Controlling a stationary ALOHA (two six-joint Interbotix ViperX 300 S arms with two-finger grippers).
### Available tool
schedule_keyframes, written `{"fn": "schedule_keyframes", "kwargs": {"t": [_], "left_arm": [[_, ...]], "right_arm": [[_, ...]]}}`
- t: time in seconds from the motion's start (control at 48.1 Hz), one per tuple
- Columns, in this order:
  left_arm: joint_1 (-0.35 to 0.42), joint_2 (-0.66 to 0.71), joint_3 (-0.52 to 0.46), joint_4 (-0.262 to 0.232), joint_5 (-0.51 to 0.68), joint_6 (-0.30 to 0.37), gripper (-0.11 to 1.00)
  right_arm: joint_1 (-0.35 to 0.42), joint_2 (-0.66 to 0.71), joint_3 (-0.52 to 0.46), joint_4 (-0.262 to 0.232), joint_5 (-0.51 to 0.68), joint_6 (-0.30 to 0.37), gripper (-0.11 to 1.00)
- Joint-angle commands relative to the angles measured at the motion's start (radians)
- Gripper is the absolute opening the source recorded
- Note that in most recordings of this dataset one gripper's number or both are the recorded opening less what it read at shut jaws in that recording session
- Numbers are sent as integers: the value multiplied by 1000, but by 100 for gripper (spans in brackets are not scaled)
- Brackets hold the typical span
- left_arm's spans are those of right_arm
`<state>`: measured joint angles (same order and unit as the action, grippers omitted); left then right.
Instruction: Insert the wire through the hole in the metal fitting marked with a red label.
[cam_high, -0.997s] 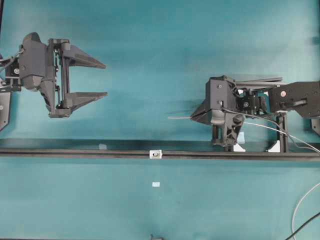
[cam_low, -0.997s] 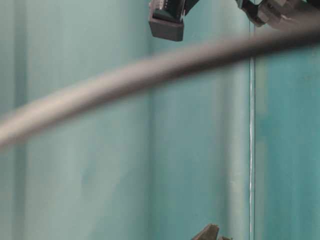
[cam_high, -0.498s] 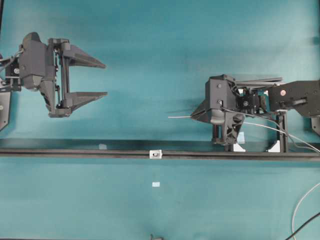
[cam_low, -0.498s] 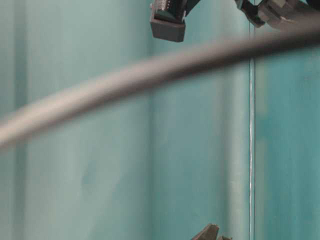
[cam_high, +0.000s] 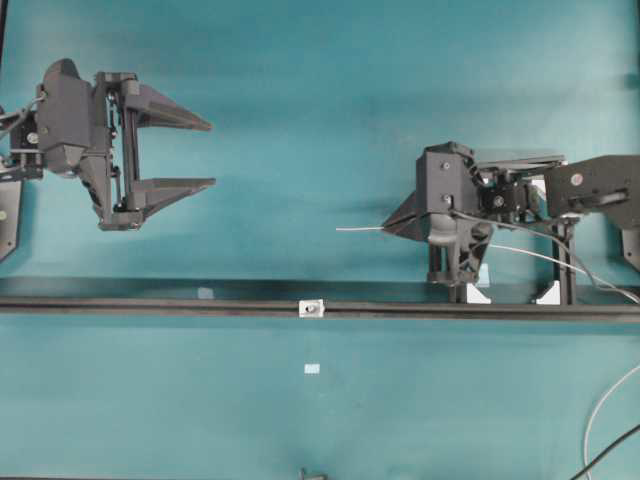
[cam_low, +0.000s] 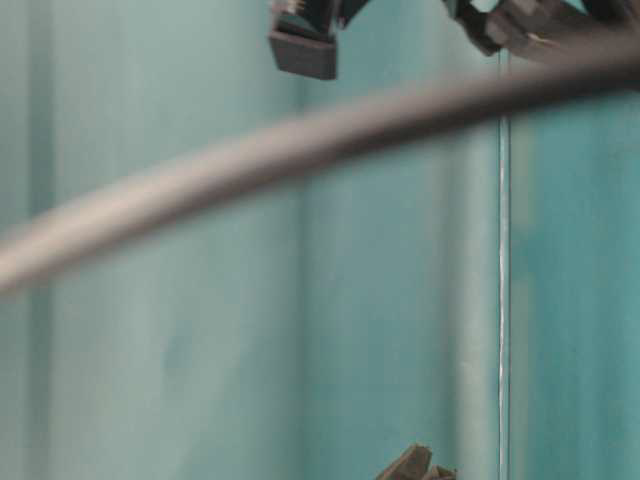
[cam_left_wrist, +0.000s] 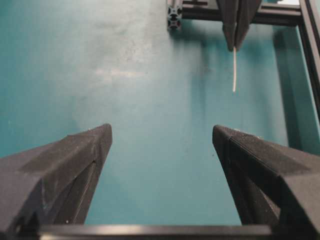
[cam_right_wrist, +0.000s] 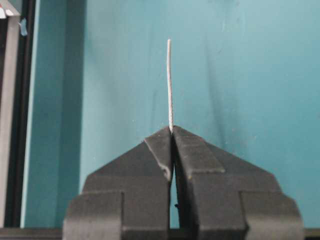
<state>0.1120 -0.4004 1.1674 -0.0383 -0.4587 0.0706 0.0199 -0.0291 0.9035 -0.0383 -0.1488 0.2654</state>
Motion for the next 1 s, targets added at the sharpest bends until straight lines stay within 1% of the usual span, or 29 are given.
{"fn": "schedule_keyframes", "kwargs": {"t": [0.0,0.582,0.976], "left_arm": [[5,-5,-21,3,-11,-2,53],[5,-25,-32,3,-11,-2,53],[5,-40,-44,3,-11,2,53]], "right_arm": [[-3,-44,-14,-15,14,0,0],[-5,-169,-25,-87,137,2,0],[-5,-221,-18,-98,181,3,0]]}}
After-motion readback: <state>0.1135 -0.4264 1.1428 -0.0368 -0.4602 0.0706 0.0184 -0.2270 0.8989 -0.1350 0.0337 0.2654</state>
